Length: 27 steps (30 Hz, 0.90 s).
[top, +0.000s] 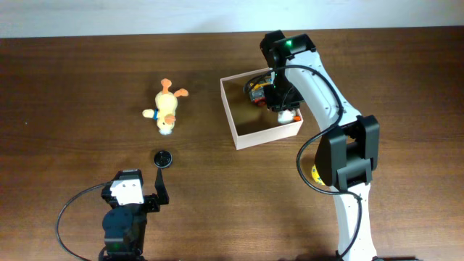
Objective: Pack container
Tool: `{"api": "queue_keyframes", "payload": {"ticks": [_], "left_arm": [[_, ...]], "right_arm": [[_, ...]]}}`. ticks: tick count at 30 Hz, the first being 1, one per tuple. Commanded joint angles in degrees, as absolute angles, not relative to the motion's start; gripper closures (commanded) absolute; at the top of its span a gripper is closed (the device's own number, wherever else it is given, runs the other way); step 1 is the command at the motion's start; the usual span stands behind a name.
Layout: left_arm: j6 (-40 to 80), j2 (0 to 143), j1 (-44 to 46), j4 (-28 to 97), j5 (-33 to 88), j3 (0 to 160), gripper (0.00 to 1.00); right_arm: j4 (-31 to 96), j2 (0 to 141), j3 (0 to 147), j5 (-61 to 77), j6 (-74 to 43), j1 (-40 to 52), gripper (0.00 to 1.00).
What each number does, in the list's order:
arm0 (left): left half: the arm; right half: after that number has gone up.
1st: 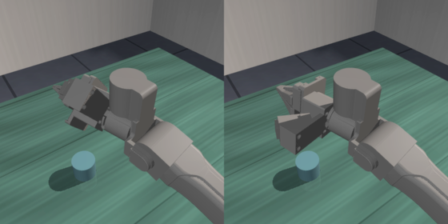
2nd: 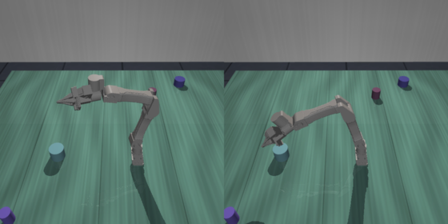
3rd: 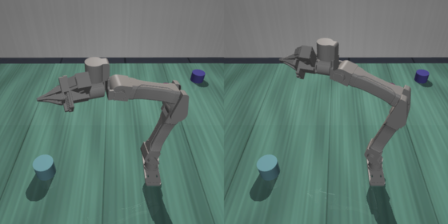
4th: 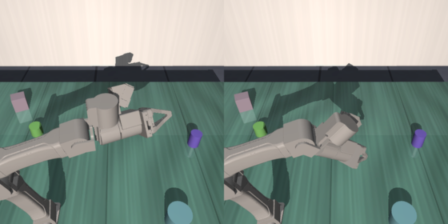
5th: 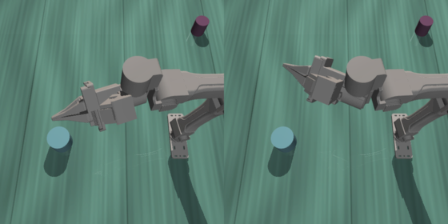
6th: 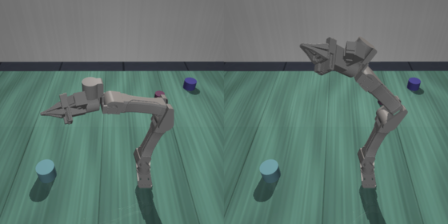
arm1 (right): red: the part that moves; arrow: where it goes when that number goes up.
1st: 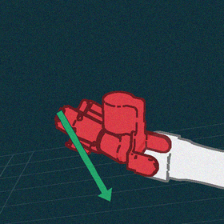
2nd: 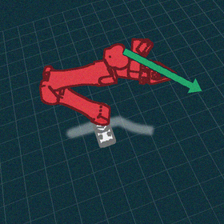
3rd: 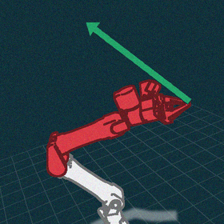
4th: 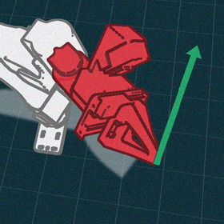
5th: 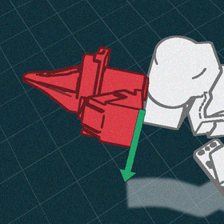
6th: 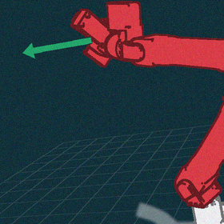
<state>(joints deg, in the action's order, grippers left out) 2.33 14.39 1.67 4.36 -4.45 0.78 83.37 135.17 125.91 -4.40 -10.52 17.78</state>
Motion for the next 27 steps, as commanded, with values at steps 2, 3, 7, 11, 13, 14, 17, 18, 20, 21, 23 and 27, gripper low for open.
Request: {"api": "queue_keyframes", "payload": {"ticks": [2, 3, 7, 11, 13, 14, 17, 18, 20, 21, 23, 27], "left_arm": [[1.2, 14.1, 1.3, 4.4, -3.8, 0.5, 0.01], [1.2, 14.1, 1.3, 4.4, -3.8, 0.5, 0.01], [1.2, 14.1, 1.3, 4.4, -3.8, 0.5, 0.01], [1.2, 14.1, 1.3, 4.4, -3.8, 0.5, 0.01], [1.2, 14.1, 1.3, 4.4, -3.8, 0.5, 0.01], [1.2, 14.1, 1.3, 4.4, -3.8, 0.5, 0.01], [1.2, 14.1, 1.3, 4.4, -3.8, 0.5, 0.01], [1.2, 14.1, 1.3, 4.4, -3.8, 0.5, 0.01], [1.2, 14.1, 1.3, 4.4, -3.8, 0.5, 0.01], [1.2, 14.1, 1.3, 4.4, -3.8, 0.5, 0.01], [1.2, 14.1, 1.3, 4.4, -3.8, 0.5, 0.01], [1.2, 14.1, 1.3, 4.4, -3.8, 0.5, 0.01]], "right_arm": [[82.3, 132.7, 123.7, -5.0, -11.0, 17.6, 0.68], [82.2, 132.7, 123.7, -5.0, -11.0, 17.6, 0.66], [82.1, 132.7, 123.7, -5.0, -11.0, 17.6, 0.62], [82.0, 132.7, 123.8, -4.4, -11.0, 17.6, 0.62], [82.0, 132.7, 123.8, -4.1, -11.0, 17.6, 0.62], [82.0, 132.7, 123.8, -3.6, -11.0, 17.6, 0.62], [82.1, 132.7, 124.0, -1.8, -11.0, 17.6, 0.62], [82.1, 132.7, 124.3, -1.2, -11.0, 17.6, 0.62], [82.0, 132.7, 125.1, 0.2, -11.0, 17.6, 0.62], [82.0, 132.7, 125.8, 0.9, -10.5, 17.6, 0.62], [82.0, 132.7, 127.6, 1.6, -8.9, 17.7, 0.62], [81.1, 132.7, 129.8, 2.6, -4.3, 18.0, 0.56]]}}
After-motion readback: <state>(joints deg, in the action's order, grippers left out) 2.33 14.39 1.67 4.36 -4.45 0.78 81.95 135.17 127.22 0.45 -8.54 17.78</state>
